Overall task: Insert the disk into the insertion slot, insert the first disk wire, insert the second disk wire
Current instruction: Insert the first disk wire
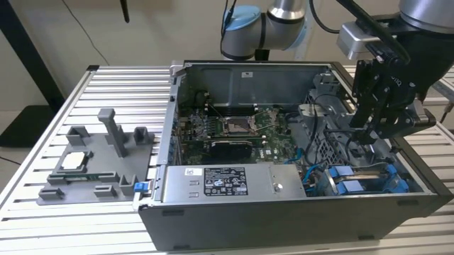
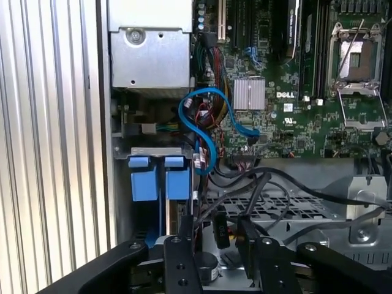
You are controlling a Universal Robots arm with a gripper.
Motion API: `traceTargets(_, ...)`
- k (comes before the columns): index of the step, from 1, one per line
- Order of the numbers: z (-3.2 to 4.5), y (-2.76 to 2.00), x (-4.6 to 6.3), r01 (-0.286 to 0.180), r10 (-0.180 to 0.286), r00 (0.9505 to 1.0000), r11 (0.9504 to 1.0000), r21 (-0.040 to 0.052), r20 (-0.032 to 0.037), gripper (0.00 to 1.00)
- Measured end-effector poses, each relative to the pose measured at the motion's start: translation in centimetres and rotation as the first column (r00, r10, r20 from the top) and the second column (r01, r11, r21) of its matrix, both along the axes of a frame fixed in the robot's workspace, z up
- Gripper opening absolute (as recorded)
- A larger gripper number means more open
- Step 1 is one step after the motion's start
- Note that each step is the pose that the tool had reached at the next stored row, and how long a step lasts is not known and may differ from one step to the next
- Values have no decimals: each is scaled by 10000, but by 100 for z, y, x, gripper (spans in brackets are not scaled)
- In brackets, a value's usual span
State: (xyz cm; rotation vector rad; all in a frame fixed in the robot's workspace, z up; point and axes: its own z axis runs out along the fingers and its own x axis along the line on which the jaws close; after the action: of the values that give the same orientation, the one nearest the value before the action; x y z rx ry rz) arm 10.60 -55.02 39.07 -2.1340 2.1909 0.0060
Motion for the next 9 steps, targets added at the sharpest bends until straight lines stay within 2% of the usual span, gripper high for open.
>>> traceTargets(4,-33,8,-27,0,0,10000,10000,-1,96,100)
traceTargets(5,-41,9,-36,0,0,9999,10000,-1,119,0)
traceTargets(9,-70,16,-61,0,0,9998,10000,0,214,0)
